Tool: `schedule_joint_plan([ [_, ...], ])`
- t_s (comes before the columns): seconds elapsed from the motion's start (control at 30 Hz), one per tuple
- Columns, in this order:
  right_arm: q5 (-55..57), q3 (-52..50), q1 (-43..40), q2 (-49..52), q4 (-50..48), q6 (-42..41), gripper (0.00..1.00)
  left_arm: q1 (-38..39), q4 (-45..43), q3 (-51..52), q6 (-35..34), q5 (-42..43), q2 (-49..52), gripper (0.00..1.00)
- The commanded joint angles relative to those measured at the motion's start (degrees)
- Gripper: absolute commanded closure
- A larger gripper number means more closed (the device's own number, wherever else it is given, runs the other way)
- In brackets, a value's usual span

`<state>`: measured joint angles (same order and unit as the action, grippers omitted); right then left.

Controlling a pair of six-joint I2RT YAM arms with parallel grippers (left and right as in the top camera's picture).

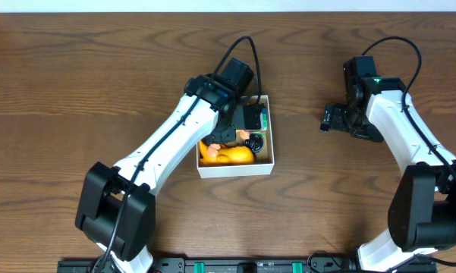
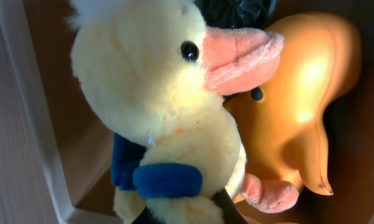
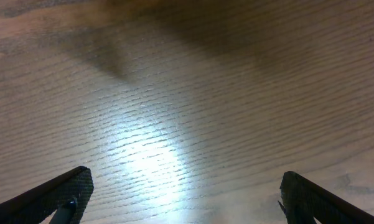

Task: Pack container
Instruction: 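Press the duck down into the box with the left gripper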

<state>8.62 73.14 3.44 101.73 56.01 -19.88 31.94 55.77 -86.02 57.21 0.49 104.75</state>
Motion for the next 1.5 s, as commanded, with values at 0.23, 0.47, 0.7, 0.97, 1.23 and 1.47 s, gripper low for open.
schedule_joint_plan([
  [0.23,0.6,1.2,-0.5,-0.2,0.2,0.9,0.01,-3.9,-0.5,-0.4,5.2,3.5,2.4,0.94],
  [0.47,0.6,1.2,-0.5,-0.2,0.6,0.9,0.01,-3.9,-2.8,-0.4,5.4,3.6,3.9,0.94],
  [0.7,0.6,1.2,-0.5,-0.2,0.7,0.9,0.01,-3.9,-3.6,-0.3,5.4,3.6,6.4,0.87],
  [0.97,0.6,1.2,-0.5,-0.2,0.9,0.9,0.01,-4.0,-5.3,-0.3,5.3,3.1,6.9,0.02],
  [1.23,0.7,1.2,-0.5,-0.2,1.0,1.2,0.01,-3.6,-5.4,-0.9,2.2,-1.0,5.5,0.02],
  [1.47,1.7,1.2,-0.5,-0.2,1.0,1.3,0.01,-2.8,-5.5,-1.3,0.0,-1.4,-3.3,0.02],
])
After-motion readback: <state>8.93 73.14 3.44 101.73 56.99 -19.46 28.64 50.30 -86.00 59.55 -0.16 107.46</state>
